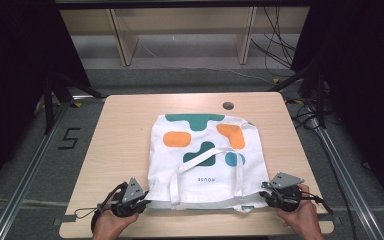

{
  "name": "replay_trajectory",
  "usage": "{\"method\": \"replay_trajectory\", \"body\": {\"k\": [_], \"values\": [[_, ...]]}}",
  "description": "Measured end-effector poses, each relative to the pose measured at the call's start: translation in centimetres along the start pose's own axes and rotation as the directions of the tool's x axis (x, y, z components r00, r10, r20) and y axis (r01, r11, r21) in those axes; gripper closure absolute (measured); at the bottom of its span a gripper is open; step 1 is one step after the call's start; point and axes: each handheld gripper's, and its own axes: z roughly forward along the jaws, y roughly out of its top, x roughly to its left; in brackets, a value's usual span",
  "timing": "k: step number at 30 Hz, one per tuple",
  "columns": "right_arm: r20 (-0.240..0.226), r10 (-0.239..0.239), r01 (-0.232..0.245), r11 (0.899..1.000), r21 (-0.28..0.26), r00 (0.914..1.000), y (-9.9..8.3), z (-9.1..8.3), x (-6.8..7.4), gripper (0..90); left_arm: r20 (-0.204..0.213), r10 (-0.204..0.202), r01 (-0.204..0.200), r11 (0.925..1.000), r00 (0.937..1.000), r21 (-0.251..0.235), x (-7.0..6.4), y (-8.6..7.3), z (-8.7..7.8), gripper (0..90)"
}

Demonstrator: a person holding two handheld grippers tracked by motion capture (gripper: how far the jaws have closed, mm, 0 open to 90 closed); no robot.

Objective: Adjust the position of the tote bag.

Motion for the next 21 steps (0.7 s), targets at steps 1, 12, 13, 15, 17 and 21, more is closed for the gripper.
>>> {"method": "replay_trajectory", "body": {"k": [1, 12, 13, 15, 17, 21], "values": [[-0.004, -0.018, 0.018, 1.000, 0.019, 0.9998, -0.1, 0.3, 0.0, 71.6, 0.001, -0.010, 0.010, 0.9999, 0.9999, 0.001, 0.0, -0.1, 0.1, 80.2], [-0.010, 0.021, -0.022, 0.993, -0.117, 0.9997, 0.6, -1.4, -0.8, 83.7, -0.003, -0.013, 0.013, 0.9999, 0.9999, -0.010, -0.2, 0.1, 0.0, 80.3], [-0.005, 0.014, -0.015, 0.993, -0.121, 0.9999, 0.6, -1.5, -0.8, 83.7, -0.005, 0.000, 0.000, 0.9999, 1.0000, -0.010, -0.3, 0.1, 0.0, 80.8], [-0.016, 0.025, -0.026, 0.992, -0.127, 0.9996, 0.7, -1.7, -0.8, 83.8, -0.016, 0.022, -0.022, 0.9997, 0.9996, -0.010, -0.4, 0.1, -0.1, 81.3], [-0.005, 0.024, -0.025, 0.991, -0.134, 0.9997, 0.8, -1.8, -0.7, 84.2, -0.015, 0.018, -0.018, 0.9997, 0.9997, -0.017, -0.4, 0.2, -0.2, 81.5], [-0.005, 0.028, -0.029, 0.988, -0.149, 0.9996, 0.8, -2.0, -0.9, 84.4, -0.006, 0.008, -0.008, 0.9995, 1.0000, -0.032, -0.4, 0.2, -0.4, 81.6]]}}
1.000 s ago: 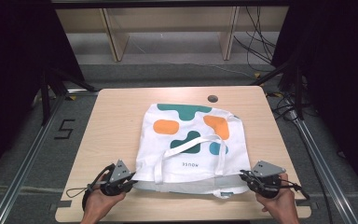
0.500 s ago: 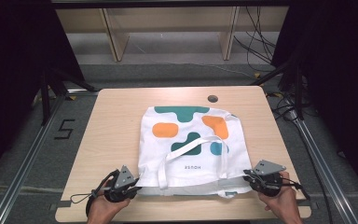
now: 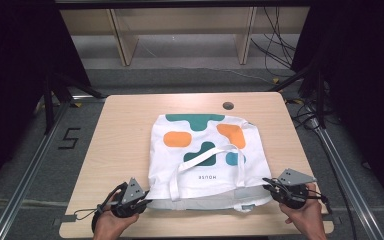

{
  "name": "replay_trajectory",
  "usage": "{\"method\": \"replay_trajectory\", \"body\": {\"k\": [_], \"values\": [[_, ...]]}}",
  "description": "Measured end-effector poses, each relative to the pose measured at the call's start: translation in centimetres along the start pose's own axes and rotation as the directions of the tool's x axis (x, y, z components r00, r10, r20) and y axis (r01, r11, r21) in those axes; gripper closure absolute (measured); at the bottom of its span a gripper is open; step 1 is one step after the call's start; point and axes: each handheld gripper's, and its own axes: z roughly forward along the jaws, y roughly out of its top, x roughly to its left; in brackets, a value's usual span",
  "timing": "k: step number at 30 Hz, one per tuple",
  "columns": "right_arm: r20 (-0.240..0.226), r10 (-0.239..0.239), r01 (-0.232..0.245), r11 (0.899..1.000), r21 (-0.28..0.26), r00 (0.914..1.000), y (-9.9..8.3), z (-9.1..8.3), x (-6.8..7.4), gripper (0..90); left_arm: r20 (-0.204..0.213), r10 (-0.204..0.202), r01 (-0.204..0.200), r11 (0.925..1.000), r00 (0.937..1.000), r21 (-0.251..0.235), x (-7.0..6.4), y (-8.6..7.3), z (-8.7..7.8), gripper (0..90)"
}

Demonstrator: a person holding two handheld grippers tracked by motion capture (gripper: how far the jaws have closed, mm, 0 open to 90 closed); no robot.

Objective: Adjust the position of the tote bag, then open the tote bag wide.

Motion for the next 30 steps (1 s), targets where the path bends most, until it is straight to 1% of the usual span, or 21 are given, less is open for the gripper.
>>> {"method": "replay_trajectory", "body": {"k": [3, 4, 7, 8, 9, 10, 11, 12, 13, 15, 16, 17, 18, 19, 20, 22, 24, 25, 27, 28, 30], "values": [[-0.002, 0.006, -0.006, 1.000, -0.008, 1.0000, 0.0, -0.1, -0.1, 84.5, 0.013, 0.002, -0.002, 1.0000, 0.9999, -0.009, 0.1, 0.0, -0.2, 81.8], [-0.003, 0.020, -0.020, 1.000, -0.009, 0.9998, 0.0, -0.1, 0.0, 84.6, 0.008, -0.005, 0.005, 0.9999, 1.0000, -0.016, 0.1, 0.1, -0.2, 81.8], [-0.024, 0.018, -0.018, 1.000, -0.015, 0.9996, 0.1, -0.2, -0.1, 84.9, 0.007, 0.014, -0.014, 0.9998, 0.9999, -0.016, 0.2, 0.1, -0.4, 82.2], [-0.024, 0.020, -0.021, 1.000, -0.018, 0.9995, 0.2, -0.3, -0.1, 85.1, 0.019, 0.003, -0.003, 0.9996, 0.9998, -0.026, 0.2, 0.2, -0.4, 82.2], [-0.024, 0.035, -0.035, 0.999, -0.018, 0.9991, 0.3, -0.4, 0.0, 85.3, 0.019, 0.012, -0.012, 0.9998, 0.9997, -0.013, 0.3, 0.2, -0.6, 82.3], [-0.014, 0.035, -0.036, 0.999, -0.025, 0.9993, 0.4, -0.5, 0.1, 85.5, 0.017, 0.001, -0.001, 0.9998, 0.9999, -0.021, 0.4, 0.2, -0.6, 82.4], [-0.009, 0.013, -0.013, 0.999, -0.038, 0.9999, 0.6, -0.6, -0.1, 85.8, 0.028, -0.009, 0.010, 0.9996, 0.9996, -0.028, 0.4, 0.3, -0.7, 82.4], [-0.018, 0.040, -0.041, 0.999, -0.036, 0.9990, 0.7, -0.7, 0.1, 85.9, 0.035, -0.014, 0.015, 0.9988, 0.9993, -0.047, 0.6, 0.3, -0.8, 82.4], [-0.027, 0.030, -0.031, 0.998, -0.048, 0.9992, 1.0, -0.8, -0.1, 86.2, 0.033, -0.026, 0.028, 0.9980, 0.9991, -0.058, 0.6, 0.5, -0.9, 82.6], [-0.034, 0.022, -0.023, 0.998, -0.053, 0.9992, 1.3, -1.0, -0.2, 86.5, 0.026, 0.002, 0.000, 0.9980, 0.9997, -0.063, 0.9, 0.7, -1.3, 82.9], [-0.039, 0.019, -0.022, 0.998, -0.062, 0.9991, 1.5, -1.2, -0.3, 86.6, 0.032, -0.018, 0.020, 0.9971, 0.9993, -0.074, 0.8, 0.9, -1.4, 83.1], [-0.037, 0.047, -0.049, 0.997, -0.063, 0.9982, 1.7, -1.4, -0.2, 86.8, 0.036, -0.010, 0.013, 0.9966, 0.9993, -0.082, 0.9, 1.0, -1.6, 83.2], [-0.034, 0.021, -0.023, 0.997, -0.074, 0.9992, 1.9, -1.6, -0.5, 86.9, 0.034, -0.016, 0.019, 0.9960, 0.9993, -0.088, 0.9, 1.2, -1.7, 83.4], [-0.016, 0.005, -0.007, 0.996, -0.088, 0.9999, 2.1, -1.7, -0.6, 87.0, 0.037, -0.038, 0.042, 0.9929, 0.9986, -0.111, 0.8, 1.4, -1.7, 83.6], [-0.017, -0.001, -0.001, 0.996, -0.094, 0.9999, 2.2, -1.7, -0.7, 87.1, 0.028, -0.041, 0.044, 0.9929, 0.9988, -0.111, 0.9, 1.6, -1.9, 83.6], [-0.022, 0.007, -0.009, 0.995, -0.099, 0.9997, 2.4, -1.8, -1.0, 87.3, 0.044, -0.046, 0.051, 0.9905, 0.9980, -0.128, 1.2, 2.0, -2.1, 83.8], [-0.032, 0.035, -0.038, 0.994, -0.104, 0.9989, 2.8, -1.8, -1.1, 87.5, 0.041, -0.045, 0.050, 0.9887, 0.9982, -0.142, 1.4, 2.5, -2.4, 84.0], [-0.033, 0.032, -0.036, 0.993, -0.110, 0.9989, 3.0, -1.8, -1.3, 87.5, 0.038, -0.055, 0.061, 0.9850, 0.9978, -0.161, 1.2, 2.7, -2.5, 84.2], [-0.026, 0.011, -0.014, 0.992, -0.129, 0.9996, 3.7, -2.1, -1.8, 87.8, 0.025, -0.039, 0.042, 0.9836, 0.9989, -0.175, 1.3, 3.4, -3.0, 84.4], [-0.028, 0.025, -0.028, 0.991, -0.131, 0.9993, 4.0, -2.4, -1.8, 87.8, 0.023, -0.036, 0.039, 0.9814, 0.9991, -0.188, 1.3, 3.8, -3.2, 84.5], [-0.025, 0.022, -0.026, 0.987, -0.158, 0.9995, 4.9, -3.0, -2.2, 87.9, 0.019, -0.026, 0.029, 0.9773, 0.9995, -0.210, 1.5, 4.6, -3.7, 84.7]]}}
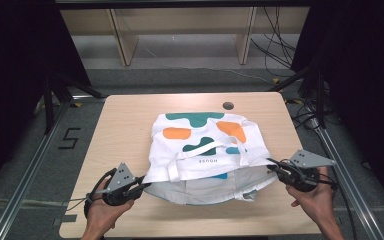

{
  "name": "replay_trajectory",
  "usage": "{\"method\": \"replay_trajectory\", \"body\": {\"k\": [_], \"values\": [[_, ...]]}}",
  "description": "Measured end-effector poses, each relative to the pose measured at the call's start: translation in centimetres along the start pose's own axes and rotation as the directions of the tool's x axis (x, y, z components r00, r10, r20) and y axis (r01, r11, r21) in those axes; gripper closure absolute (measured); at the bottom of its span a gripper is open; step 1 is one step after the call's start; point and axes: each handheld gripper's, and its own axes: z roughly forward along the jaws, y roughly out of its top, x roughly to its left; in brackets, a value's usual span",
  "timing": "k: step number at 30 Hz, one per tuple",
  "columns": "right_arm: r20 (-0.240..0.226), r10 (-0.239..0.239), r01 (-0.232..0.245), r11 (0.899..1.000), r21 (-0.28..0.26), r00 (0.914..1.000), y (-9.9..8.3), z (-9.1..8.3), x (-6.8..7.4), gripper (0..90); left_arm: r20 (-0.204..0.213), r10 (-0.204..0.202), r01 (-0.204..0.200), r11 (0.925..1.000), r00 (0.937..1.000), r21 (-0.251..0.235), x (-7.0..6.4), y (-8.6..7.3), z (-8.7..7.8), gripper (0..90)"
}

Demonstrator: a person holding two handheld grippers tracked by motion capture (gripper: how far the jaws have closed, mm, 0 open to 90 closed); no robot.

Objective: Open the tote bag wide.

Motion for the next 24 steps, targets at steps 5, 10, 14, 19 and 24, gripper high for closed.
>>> {"method": "replay_trajectory", "body": {"k": [5, 10, 14, 19, 24], "values": [[0.003, -0.001, 0.001, 0.999, -0.048, 1.0000, 2.2, -1.1, -0.8, 88.1, -0.014, 0.044, -0.045, 0.9972, 0.9989, -0.059, 0.5, 2.4, -0.9, 85.4], [0.003, 0.002, -0.002, 0.996, -0.091, 1.0000, 4.2, -2.2, -1.2, 88.1, -0.003, 0.030, -0.030, 0.9933, 0.9996, -0.112, 0.7, 4.3, -2.2, 85.5], [0.023, -0.055, 0.058, 0.990, -0.127, 0.9982, 5.7, -3.0, -1.6, 88.2, -0.008, 0.034, -0.035, 0.9904, 0.9994, -0.134, 0.8, 5.4, -3.1, 85.7], [0.025, -0.071, 0.074, 0.985, -0.156, 0.9971, 7.4, -3.9, -1.6, 88.2, -0.014, 0.020, -0.023, 0.9811, 0.9997, -0.192, 1.2, 7.0, -4.2, 85.8], [0.025, -0.087, 0.090, 0.979, -0.181, 0.9959, 8.6, -4.7, -1.8, 88.3, -0.022, 0.028, -0.033, 0.9741, 0.9994, -0.224, 1.3, 8.0, -5.1, 86.0]]}}
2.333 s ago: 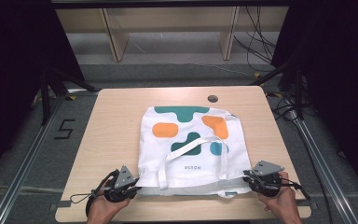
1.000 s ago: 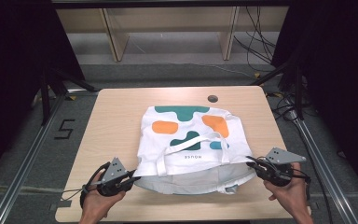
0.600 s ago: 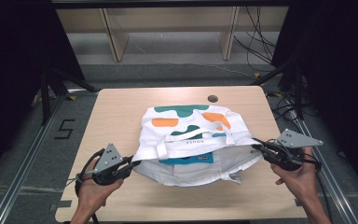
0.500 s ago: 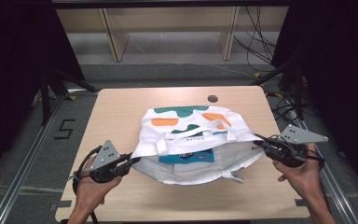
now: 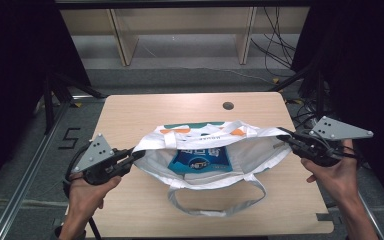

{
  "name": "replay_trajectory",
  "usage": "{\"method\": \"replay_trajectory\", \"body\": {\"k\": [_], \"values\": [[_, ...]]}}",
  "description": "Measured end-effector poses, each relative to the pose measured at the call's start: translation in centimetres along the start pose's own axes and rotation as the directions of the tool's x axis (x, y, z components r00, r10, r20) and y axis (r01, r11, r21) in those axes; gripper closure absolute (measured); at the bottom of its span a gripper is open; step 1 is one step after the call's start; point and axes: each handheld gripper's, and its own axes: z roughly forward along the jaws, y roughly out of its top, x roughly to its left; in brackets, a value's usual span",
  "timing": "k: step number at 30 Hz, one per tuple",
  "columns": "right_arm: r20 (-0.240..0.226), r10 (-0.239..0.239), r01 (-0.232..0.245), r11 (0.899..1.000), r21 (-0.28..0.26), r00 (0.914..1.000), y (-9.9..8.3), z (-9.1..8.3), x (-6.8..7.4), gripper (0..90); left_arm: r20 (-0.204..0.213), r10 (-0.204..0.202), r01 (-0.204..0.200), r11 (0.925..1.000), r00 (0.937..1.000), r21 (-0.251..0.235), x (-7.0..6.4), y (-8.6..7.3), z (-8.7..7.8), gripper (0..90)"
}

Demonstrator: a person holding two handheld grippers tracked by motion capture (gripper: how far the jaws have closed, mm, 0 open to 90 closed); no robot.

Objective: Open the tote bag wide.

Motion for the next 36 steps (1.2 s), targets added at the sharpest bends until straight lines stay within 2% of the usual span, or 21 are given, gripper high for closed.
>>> {"method": "replay_trajectory", "body": {"k": [1, 4, 5, 8, 10, 11, 12, 13, 15, 17, 18, 22, 26, 27, 28, 30, 32, 33, 34, 35, 36], "values": [[-0.010, 0.009, -0.009, 1.000, 0.010, 0.9999, 0.2, -0.2, 0.0, 88.3, 0.002, -0.002, 0.002, 1.0000, 1.0000, -0.008, 0.0, 0.3, -0.2, 86.0], [-0.009, 0.015, -0.015, 0.999, -0.028, 0.9998, 0.9, -0.7, -0.1, 88.3, 0.003, -0.003, 0.003, 0.9989, 1.0000, -0.046, -0.3, 1.1, -0.8, 86.1], [-0.014, 0.003, -0.004, 0.999, -0.032, 0.9999, 1.1, -1.0, -0.2, 88.3, 0.001, 0.002, -0.002, 0.9988, 1.0000, -0.049, -0.5, 1.5, -1.1, 86.1], [-0.010, 0.001, -0.002, 0.999, -0.051, 1.0000, 1.7, -1.7, -0.2, 88.3, 0.010, 0.003, -0.002, 0.9955, 0.9999, -0.095, -0.6, 2.3, -1.7, 86.1], [-0.021, 0.002, -0.004, 0.998, -0.068, 0.9998, 2.1, -2.1, -0.2, 88.4, 0.008, 0.013, -0.012, 0.9942, 0.9999, -0.107, -0.6, 3.0, -2.1, 86.1], [-0.010, -0.004, 0.003, 0.997, -0.073, 0.9999, 2.4, -2.2, -0.2, 88.3, 0.008, 0.011, -0.010, 0.9930, 0.9999, -0.118, -0.6, 3.2, -2.2, 86.1], [-0.026, 0.001, -0.003, 0.998, -0.070, 0.9997, 2.7, -2.4, -0.2, 88.3, 0.012, 0.006, -0.004, 0.9925, 0.9999, -0.122, -0.7, 3.5, -2.3, 86.1], [-0.009, -0.012, 0.011, 0.997, -0.079, 0.9999, 2.9, -2.6, -0.2, 88.4, 0.008, 0.010, -0.009, 0.9916, 0.9999, -0.129, -0.6, 3.8, -2.5, 86.2], [-0.011, -0.015, 0.014, 0.996, -0.086, 0.9998, 3.5, -2.8, -0.2, 88.4, 0.011, 0.020, -0.018, 0.9898, 0.9997, -0.142, -0.4, 4.4, -2.6, 86.1], [-0.017, -0.011, 0.009, 0.996, -0.088, 0.9998, 4.1, -2.8, -0.4, 88.4, 0.012, 0.008, -0.006, 0.9887, 0.9999, -0.149, 0.0, 4.7, -2.4, 86.1], [-0.020, -0.006, 0.004, 0.996, -0.090, 0.9998, 4.3, -2.7, -0.6, 88.4, 0.016, -0.009, 0.012, 0.9881, 0.9998, -0.153, 0.5, 4.9, -2.1, 86.1], [-0.020, 0.004, -0.005, 0.997, -0.079, 0.9998, 4.7, -1.9, -1.3, 88.4, 0.013, -0.037, 0.039, 0.9854, 0.9992, -0.166, 1.6, 4.9, -1.2, 86.0], [0.011, 0.010, -0.009, 0.997, -0.083, 0.9999, 5.0, -0.5, -2.1, 88.4, -0.005, -0.064, 0.062, 0.9845, 0.9980, -0.164, 2.9, 4.7, 0.2, 86.0], [0.014, 0.016, -0.015, 0.997, -0.070, 0.9998, 5.0, -0.1, -2.2, 88.4, -0.012, -0.059, 0.057, 0.9833, 0.9982, -0.173, 3.3, 4.7, 0.6, 85.9], [0.018, 0.017, -0.016, 0.998, -0.066, 0.9997, 5.1, 0.3, -2.5, 88.4, -0.021, -0.072, 0.067, 0.9851, 0.9972, -0.158, 3.6, 4.5, 1.0, 85.9], [0.031, 0.015, -0.013, 0.999, -0.049, 0.9994, 5.1, 1.1, -2.9, 88.4, -0.041, -0.055, 0.050, 0.9904, 0.9977, -0.129, 3.9, 4.3, 1.5, 85.9], [0.077, -0.024, 0.025, 1.000, -0.013, 0.9967, 5.1, 2.2, -3.1, 88.4, -0.059, -0.042, 0.036, 0.9952, 0.9974, -0.091, 4.2, 3.9, 2.1, 85.9], [0.076, -0.016, 0.016, 1.000, -0.001, 0.9969, 5.0, 2.7, -3.2, 88.4, -0.063, -0.042, 0.037, 0.9962, 0.9971, -0.079, 4.4, 3.6, 2.2, 85.8], [0.075, -0.029, 0.029, 1.000, -0.001, 0.9968, 4.9, 3.1, -3.5, 88.4, -0.059, -0.055, 0.051, 0.9957, 0.9967, -0.077, 4.6, 3.3, 2.4, 85.8], [0.064, 0.005, -0.006, 1.000, 0.014, 0.9979, 4.7, 3.5, -3.4, 88.4, -0.054, -0.050, 0.045, 0.9953, 0.9973, -0.086, 5.0, 2.9, 2.6, 85.8], [0.066, 0.002, -0.003, 1.000, 0.013, 0.9978, 4.6, 3.9, -3.5, 88.4, -0.056, -0.053, 0.048, 0.9955, 0.9970, -0.081, 5.1, 2.3, 2.8, 85.7]]}}
